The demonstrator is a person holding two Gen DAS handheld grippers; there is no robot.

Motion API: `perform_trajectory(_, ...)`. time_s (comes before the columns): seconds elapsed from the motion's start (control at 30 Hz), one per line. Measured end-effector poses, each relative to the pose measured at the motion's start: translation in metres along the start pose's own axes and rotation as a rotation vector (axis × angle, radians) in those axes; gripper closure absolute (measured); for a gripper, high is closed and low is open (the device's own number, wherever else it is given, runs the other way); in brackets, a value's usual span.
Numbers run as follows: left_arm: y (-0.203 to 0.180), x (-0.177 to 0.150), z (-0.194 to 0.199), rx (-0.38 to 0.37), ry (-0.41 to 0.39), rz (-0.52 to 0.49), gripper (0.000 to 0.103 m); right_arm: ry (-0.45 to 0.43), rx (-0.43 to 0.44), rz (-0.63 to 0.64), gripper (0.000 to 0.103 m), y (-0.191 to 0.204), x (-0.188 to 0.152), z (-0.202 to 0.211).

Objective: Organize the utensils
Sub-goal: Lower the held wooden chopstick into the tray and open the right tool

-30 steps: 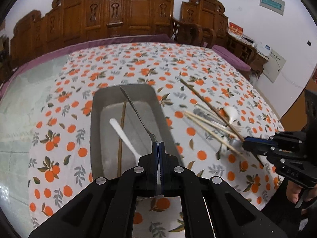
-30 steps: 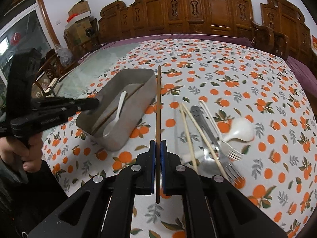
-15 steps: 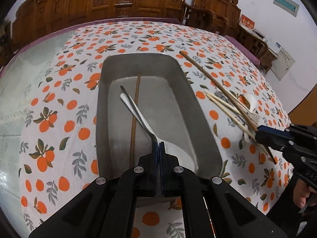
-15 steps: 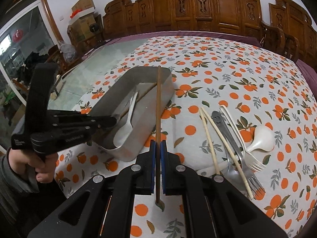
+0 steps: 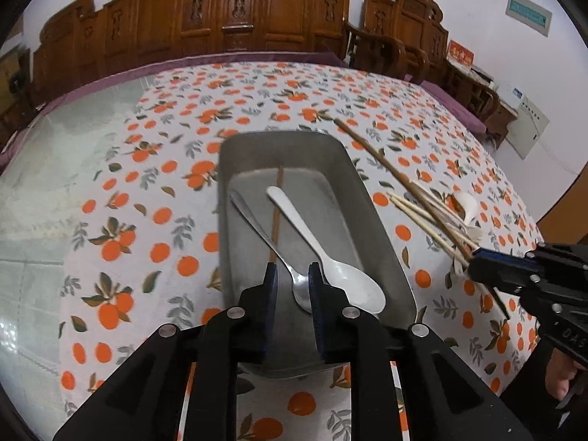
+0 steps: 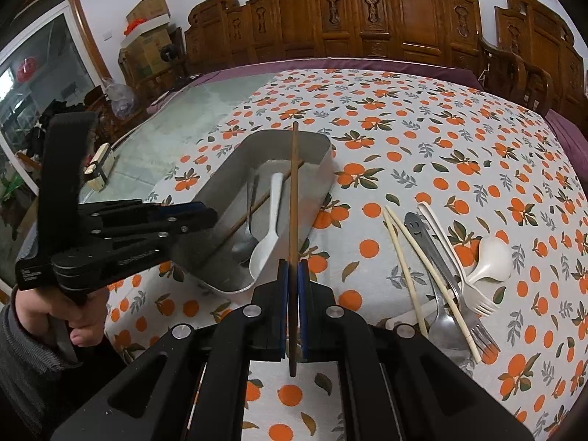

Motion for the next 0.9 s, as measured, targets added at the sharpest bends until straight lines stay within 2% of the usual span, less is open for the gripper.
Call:
perform_trajectory(0.1, 0.009, 0.004, 0.012, 0.011, -0.033, 0.014, 0.076, 0.003, 0.007, -0.011, 0.097, 0.006, 0.006, -0.005)
perform_trajectory(0.17, 0.016, 0.006, 0.018, 0.023, -0.049, 0.019, 0.074, 0.007, 0.014, -0.018, 0.097, 0.011, 0.01, -0.01)
perform_trajectory(0.4, 0.042, 0.013, 0.036, 0.083, -0.099, 0.055, 0.046, 0.041, 0.035, -0.025, 0.097, 0.03, 0.025, -0.034)
perform_trajectory(0.47, 0.047, 0.015, 0.04, 0.082, -0.112, 0.061, 0.044, 0.051, 0.035, -0.024, 0.097, 0.034, 0.029, -0.041)
perform_trajectory(0.5, 0.051, 0.016, 0.043, 0.087, -0.119, 0.069, 0.034, 0.059, 0.034, -0.022, 0.097, 0.036, 0.03, -0.047)
perform_trajectory(0.53, 0.053, 0.017, 0.045, 0.087, -0.13, 0.074, 0.028, 0.065, 0.033, -0.022, 0.097, 0.037, 0.031, -0.051)
perform_trajectory(0.8, 0.065, 0.021, 0.055, 0.09, -0.158, 0.105, 0.017, 0.112, 0.015, -0.022, 0.097, 0.042, 0.034, -0.082)
perform_trajectory(0.9, 0.066, 0.021, 0.055, 0.098, -0.158, 0.107, 0.017, 0.119, 0.013, -0.023, 0.097, 0.042, 0.035, -0.088)
Point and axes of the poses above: each gripper's, at about its wrist camera, not at the fingertips, and z roughly against the way its jaws point, y to its left, x to its top, the point moved 10 cm from there along -z, roughly the way its jaws point, and after that the axes turned 10 degrees about y, right-handed, at the moved point
